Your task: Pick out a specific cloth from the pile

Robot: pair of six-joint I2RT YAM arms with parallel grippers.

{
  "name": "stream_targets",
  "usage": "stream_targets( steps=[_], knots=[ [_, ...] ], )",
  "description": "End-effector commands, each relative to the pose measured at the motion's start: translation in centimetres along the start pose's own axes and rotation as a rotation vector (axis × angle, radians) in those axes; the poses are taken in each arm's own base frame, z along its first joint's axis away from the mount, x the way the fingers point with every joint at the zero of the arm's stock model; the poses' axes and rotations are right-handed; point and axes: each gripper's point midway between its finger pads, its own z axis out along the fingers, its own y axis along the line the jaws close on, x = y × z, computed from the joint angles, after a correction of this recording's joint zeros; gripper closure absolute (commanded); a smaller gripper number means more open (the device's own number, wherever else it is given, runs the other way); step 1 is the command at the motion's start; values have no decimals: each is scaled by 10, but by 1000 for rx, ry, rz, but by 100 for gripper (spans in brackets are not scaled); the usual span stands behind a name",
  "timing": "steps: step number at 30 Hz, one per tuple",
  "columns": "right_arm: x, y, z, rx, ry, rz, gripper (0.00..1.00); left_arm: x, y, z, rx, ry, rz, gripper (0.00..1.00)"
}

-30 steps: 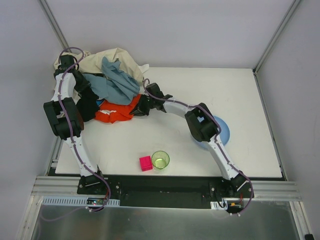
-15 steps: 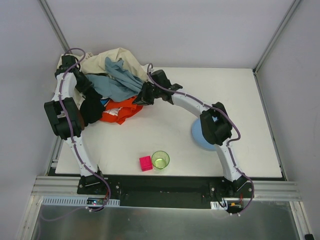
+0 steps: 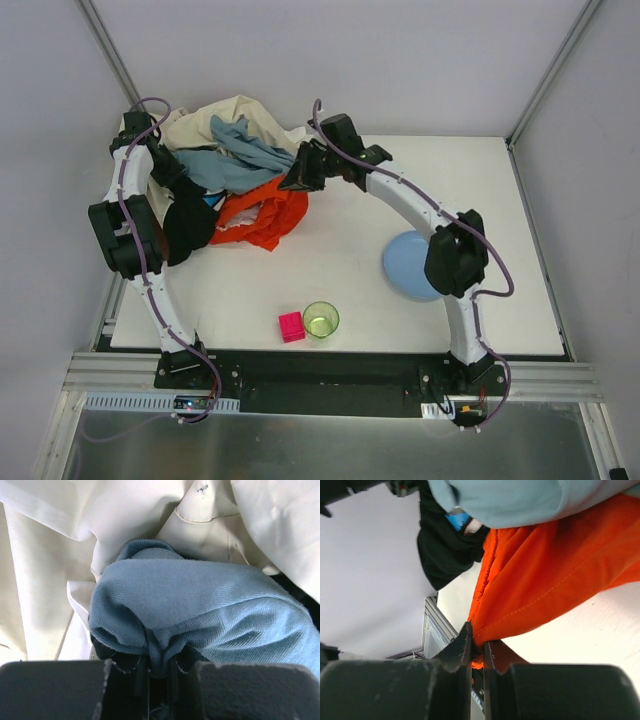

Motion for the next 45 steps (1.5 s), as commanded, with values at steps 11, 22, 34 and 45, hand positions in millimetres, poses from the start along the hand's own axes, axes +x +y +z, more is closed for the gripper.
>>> stream_targets(
  steps=[11,22,34,45],
  knots=[
    [-62,86,-155,-121,-274,-186,100,-4,25,6,-89,0,-18,100],
    [-27,-16,-116,117,-159,-155,97,-9,8,-14,-21,-25,-19,95],
    [9,-85,-92,402,-19,-244,2,-8,4,-18,-3,-21,-20,92],
    [-21,-121,-125,713,-18,-359,4,-4,5,-13,-7,-7,-24,92]
  ],
)
